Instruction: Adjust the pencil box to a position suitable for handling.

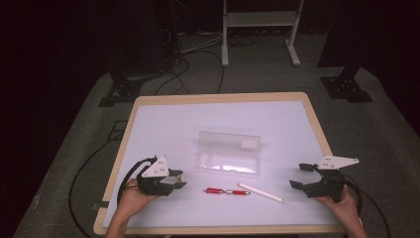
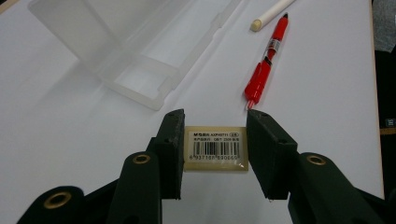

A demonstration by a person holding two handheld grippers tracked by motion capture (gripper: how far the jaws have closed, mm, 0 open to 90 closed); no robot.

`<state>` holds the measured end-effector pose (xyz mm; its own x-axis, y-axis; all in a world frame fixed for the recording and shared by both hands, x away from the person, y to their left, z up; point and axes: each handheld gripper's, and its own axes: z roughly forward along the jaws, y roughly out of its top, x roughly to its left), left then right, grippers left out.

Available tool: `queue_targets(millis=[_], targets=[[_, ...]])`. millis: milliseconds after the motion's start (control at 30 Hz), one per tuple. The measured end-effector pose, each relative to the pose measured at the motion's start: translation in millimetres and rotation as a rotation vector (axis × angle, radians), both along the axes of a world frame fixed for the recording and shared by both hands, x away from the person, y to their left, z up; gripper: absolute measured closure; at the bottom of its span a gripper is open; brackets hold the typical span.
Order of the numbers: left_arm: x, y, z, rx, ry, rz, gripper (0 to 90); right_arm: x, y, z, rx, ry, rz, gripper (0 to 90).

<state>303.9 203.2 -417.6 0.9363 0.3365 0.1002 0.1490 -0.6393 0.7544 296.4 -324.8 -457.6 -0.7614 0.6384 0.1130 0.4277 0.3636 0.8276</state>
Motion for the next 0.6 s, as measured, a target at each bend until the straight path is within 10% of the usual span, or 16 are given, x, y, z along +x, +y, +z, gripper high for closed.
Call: queue_targets(millis=[600], targets=[[22.3, -13.1, 14.2, 0.003, 0.021, -0.038, 58.6, 0.1, 2.2, 1.5, 0.001, -0.008, 0.004, 17.8]])
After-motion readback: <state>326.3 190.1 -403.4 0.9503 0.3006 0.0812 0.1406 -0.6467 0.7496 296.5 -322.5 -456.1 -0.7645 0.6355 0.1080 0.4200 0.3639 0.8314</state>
